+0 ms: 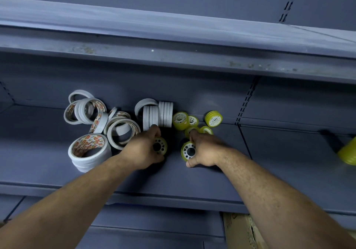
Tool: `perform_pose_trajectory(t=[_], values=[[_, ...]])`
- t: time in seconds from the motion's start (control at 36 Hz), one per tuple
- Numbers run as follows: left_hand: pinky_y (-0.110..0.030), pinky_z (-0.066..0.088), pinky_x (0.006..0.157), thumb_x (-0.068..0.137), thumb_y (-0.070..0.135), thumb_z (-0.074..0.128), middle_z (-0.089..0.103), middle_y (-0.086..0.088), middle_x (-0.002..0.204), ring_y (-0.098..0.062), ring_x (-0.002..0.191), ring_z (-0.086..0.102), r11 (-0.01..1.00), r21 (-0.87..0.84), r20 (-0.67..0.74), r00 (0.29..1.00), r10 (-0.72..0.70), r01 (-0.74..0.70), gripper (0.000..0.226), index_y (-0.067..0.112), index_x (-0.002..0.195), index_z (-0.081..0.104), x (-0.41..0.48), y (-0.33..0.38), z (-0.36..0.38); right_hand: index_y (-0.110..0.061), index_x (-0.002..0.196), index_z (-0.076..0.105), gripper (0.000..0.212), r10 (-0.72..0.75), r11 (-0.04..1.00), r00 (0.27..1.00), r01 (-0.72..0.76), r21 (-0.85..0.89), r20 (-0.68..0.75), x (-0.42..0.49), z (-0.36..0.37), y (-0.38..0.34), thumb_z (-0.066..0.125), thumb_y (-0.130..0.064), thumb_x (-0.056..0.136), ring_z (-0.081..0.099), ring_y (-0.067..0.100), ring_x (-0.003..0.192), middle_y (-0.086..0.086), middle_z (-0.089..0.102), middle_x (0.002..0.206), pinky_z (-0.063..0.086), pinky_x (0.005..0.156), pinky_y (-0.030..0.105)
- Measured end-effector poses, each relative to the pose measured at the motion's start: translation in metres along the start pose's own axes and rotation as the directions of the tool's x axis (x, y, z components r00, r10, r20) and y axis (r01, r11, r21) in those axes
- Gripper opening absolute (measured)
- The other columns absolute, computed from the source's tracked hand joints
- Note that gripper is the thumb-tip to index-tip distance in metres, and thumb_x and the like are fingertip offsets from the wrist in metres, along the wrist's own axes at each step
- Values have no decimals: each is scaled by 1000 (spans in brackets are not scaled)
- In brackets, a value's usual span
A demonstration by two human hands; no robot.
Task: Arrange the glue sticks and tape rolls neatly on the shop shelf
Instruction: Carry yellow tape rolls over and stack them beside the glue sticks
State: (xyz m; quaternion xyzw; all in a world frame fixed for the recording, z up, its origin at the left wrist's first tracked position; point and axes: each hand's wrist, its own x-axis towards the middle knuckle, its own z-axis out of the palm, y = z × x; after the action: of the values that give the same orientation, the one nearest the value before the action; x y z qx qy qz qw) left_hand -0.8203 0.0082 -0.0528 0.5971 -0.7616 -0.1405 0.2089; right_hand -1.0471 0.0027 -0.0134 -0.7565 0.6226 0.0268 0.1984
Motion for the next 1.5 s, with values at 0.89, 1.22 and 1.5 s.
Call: perform_pose_trajectory(t=[0.89,1.22,1.5], values=[[-35,50,86,74,27,80,52,4,118,-19,101,57,928,-202,-158,946,283,-312,56,27,121,49,19,38,19,-36,123,44,61,106,972,911,-11,234,-398,-38,1,26,77,-42,72,61,13,92,-12,62,105,51,75,30],[-38,50,93,66,23,83,55,0,123,-23,112,55,875,-191,-206,890,407,-444,63,20,123,57,21,117,57,-26,126,53,64,211,961,815,-73,266,-539,-100,-5,99,83,-36,70,58,15,111,-7,56,123,49,89,32],[-26,47,88,69,42,67,66,8,111,-17,108,60,919,-153,-83,931,355,-364,55,27,122,62,15,247,103,-38,118,63,62,294,879,785,2,476,-546,-167,-10,214,79,-48,59,65,1,95,-19,69,103,55,90,32]])
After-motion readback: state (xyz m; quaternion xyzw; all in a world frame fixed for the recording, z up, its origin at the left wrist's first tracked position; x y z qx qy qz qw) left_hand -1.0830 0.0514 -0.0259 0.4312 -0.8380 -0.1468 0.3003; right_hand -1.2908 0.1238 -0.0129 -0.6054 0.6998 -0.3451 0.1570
